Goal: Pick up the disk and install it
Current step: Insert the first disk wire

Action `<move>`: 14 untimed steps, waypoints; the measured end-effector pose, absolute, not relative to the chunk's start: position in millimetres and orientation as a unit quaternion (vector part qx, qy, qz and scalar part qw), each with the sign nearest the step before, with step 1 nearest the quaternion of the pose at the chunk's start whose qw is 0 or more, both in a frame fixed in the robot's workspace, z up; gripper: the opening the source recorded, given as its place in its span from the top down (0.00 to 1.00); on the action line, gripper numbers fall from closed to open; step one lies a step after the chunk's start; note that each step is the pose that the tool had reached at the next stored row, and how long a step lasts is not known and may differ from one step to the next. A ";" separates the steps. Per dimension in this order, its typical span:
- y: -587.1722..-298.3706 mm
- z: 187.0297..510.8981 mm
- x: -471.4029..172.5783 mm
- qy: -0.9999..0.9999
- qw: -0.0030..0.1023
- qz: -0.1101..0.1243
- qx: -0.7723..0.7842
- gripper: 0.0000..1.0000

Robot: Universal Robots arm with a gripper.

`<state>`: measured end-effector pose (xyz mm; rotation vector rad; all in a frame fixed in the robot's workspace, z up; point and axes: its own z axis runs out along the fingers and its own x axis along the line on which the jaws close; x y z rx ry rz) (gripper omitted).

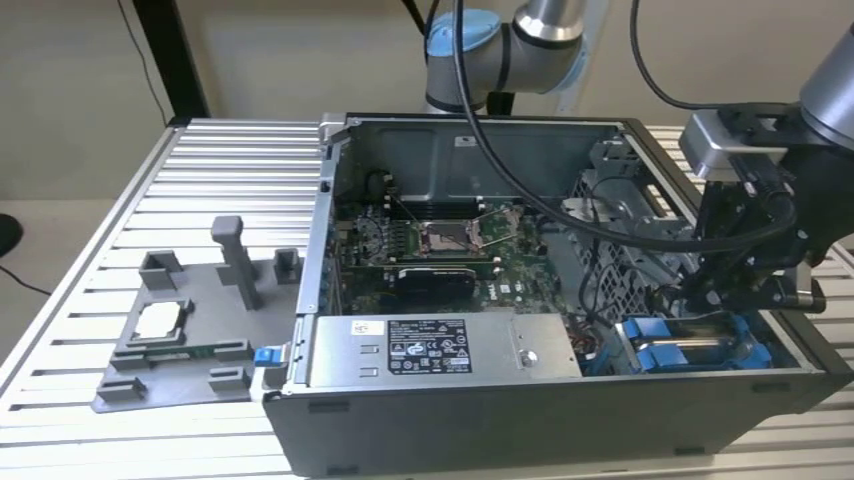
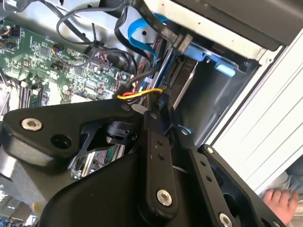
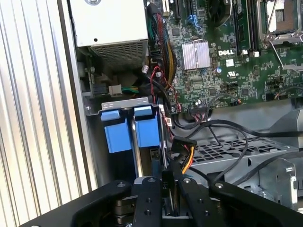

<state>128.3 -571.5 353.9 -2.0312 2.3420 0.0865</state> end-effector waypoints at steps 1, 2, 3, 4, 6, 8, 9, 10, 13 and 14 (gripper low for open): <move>-571.5 353.6 129.6 0.755 0.020 0.028 -0.655 1.00; -571.5 353.2 131.2 0.754 0.020 0.028 -0.656 1.00; -571.5 352.7 132.6 0.754 0.020 0.027 -0.657 1.00; -571.5 352.3 133.9 0.753 0.019 0.027 -0.658 1.00; -571.5 351.7 135.6 0.749 0.019 0.027 -0.661 1.00; -571.5 350.6 136.6 0.744 0.018 0.027 -0.667 1.00; -571.5 349.9 137.0 0.741 0.018 0.027 -0.671 1.00; -571.5 349.3 137.5 0.738 0.018 0.028 -0.674 1.00; -571.5 347.3 139.4 0.729 0.018 0.028 -0.684 1.00; -571.5 346.9 140.1 0.727 0.017 0.028 -0.686 1.00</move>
